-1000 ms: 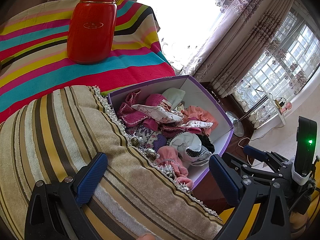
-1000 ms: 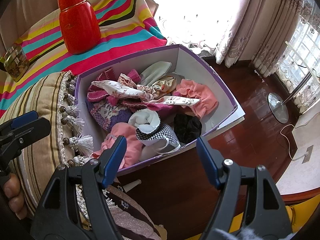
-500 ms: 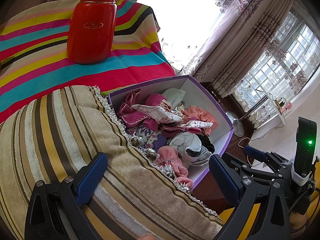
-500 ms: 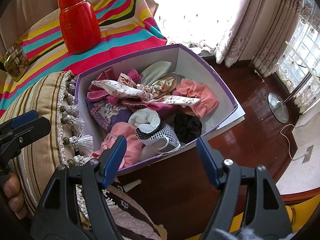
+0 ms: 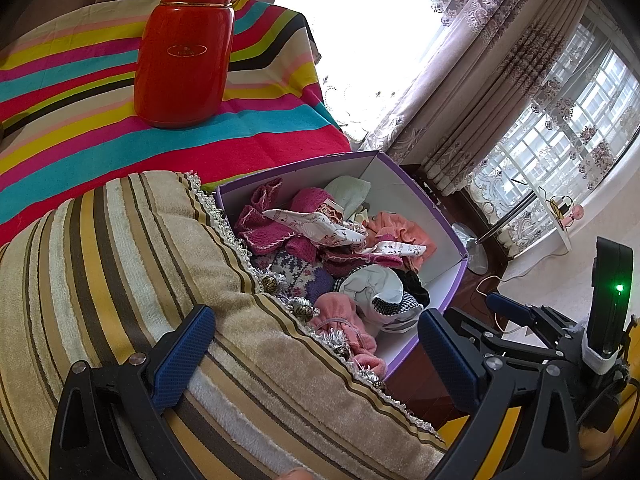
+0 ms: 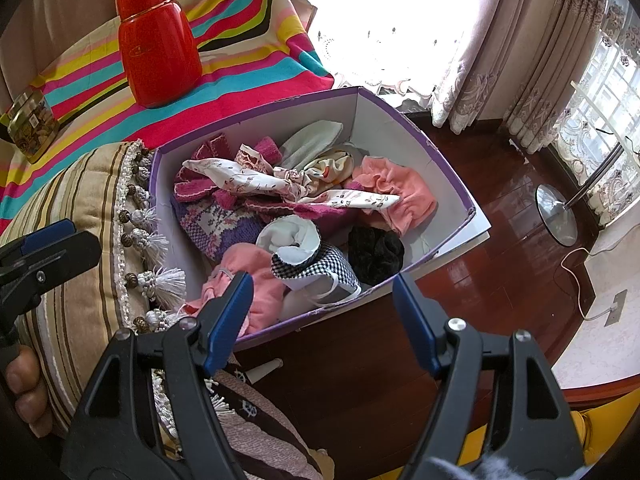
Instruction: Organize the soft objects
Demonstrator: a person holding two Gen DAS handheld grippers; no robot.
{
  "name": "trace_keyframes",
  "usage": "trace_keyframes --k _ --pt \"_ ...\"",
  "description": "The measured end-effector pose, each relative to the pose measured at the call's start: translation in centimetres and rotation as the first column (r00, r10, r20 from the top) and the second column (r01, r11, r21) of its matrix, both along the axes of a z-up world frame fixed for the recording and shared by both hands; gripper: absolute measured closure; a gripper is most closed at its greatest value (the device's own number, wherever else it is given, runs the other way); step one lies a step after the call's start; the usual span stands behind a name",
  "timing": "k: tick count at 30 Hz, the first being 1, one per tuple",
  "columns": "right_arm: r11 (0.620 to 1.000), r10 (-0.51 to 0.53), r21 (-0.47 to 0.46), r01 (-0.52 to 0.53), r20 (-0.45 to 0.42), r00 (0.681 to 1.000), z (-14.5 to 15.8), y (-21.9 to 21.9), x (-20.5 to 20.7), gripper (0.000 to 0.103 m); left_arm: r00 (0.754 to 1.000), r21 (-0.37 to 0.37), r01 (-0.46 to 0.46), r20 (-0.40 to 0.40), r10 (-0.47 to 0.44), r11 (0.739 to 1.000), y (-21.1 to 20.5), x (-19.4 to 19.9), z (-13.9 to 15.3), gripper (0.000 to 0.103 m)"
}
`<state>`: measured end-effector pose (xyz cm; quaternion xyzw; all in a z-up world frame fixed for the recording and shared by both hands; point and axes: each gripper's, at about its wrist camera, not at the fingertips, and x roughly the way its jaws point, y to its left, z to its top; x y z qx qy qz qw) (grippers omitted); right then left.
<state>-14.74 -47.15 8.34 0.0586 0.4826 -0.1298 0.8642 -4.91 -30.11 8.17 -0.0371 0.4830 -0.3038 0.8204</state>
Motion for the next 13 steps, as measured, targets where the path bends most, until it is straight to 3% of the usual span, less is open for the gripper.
trace_keyframes --k 13 --pt "1.000 -0.002 0.002 0.002 -0.002 1.000 -0.40 0.19 -0.35 0.028 1.000 -0.008 -0.005 0.018 0.005 1.000 -0.44 0.10 0.23 0.001"
